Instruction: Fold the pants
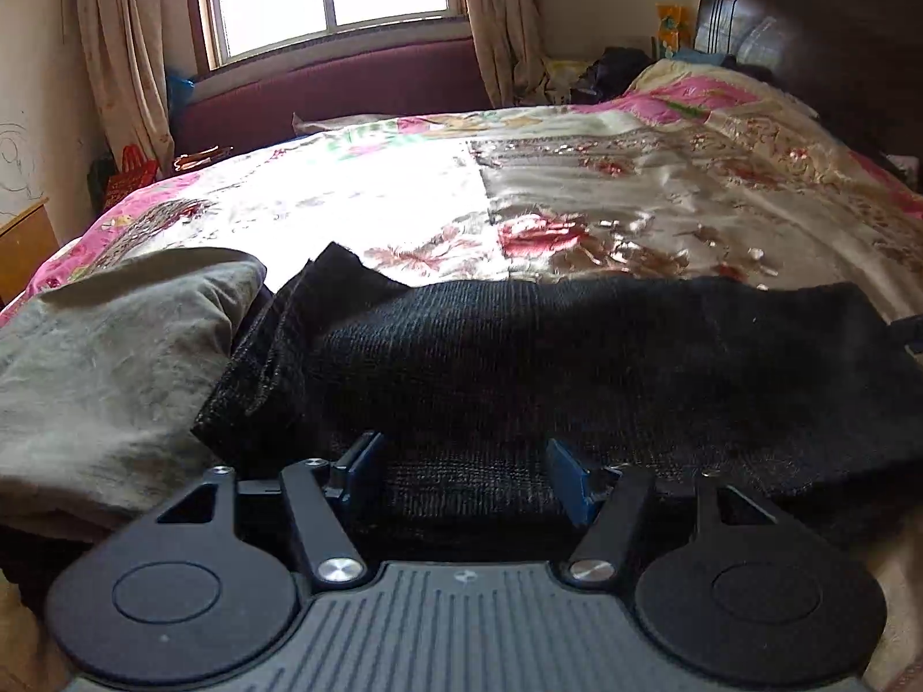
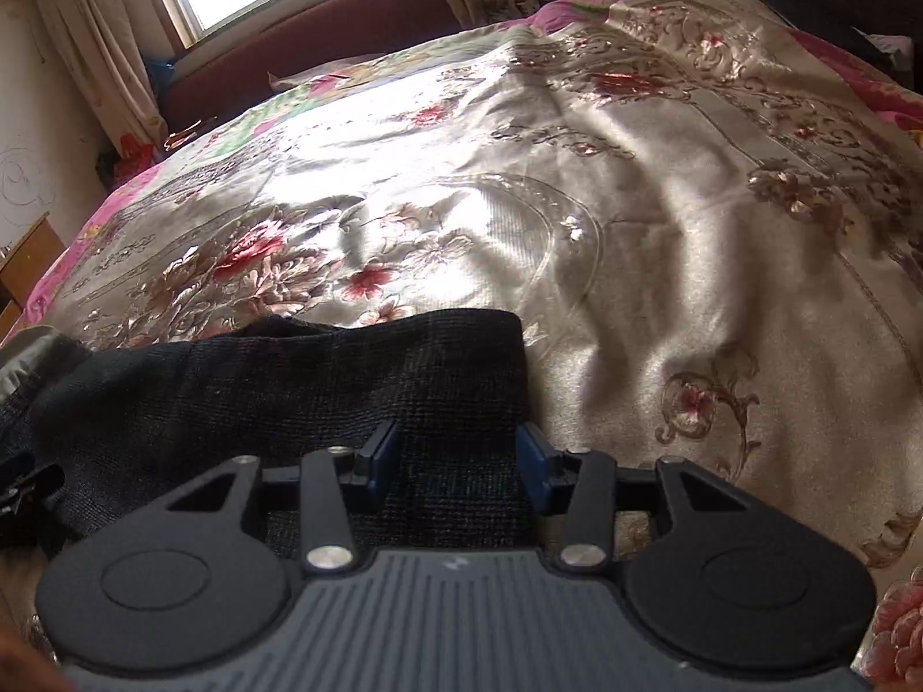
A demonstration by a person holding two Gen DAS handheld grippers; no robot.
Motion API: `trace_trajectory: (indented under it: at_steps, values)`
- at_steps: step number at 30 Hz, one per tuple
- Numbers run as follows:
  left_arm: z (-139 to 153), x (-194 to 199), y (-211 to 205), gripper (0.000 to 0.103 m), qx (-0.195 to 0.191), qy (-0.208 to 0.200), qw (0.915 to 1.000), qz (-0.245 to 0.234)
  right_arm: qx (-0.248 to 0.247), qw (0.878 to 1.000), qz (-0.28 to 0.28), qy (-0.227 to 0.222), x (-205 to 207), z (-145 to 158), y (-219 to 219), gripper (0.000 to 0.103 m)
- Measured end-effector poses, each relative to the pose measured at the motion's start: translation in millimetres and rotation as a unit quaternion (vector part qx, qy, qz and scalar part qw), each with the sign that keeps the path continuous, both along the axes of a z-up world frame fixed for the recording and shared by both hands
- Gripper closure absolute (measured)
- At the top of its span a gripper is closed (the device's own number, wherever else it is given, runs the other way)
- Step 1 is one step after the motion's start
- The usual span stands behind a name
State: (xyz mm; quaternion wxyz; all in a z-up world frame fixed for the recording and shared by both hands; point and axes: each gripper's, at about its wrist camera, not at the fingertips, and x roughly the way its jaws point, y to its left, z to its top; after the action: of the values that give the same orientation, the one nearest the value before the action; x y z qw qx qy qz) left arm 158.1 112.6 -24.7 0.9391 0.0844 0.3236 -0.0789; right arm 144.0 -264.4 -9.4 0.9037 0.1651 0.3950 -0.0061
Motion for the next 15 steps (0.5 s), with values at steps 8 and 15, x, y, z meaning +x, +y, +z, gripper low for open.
trace_trajectory:
  at_steps: [8,15]
  values:
    - [11.8,-5.2,-23.4,0.026,0.035,0.002,0.9992,-0.016,0.154,0.987,0.038,0.01,-0.5,-21.8,-26.0,0.055]
    - [12.5,-4.1,-45.1,0.026,0.042,0.009,0.9981,-0.043,0.236,0.969,0.073,0.013,6.5,-39.5,-38.7,0.058]
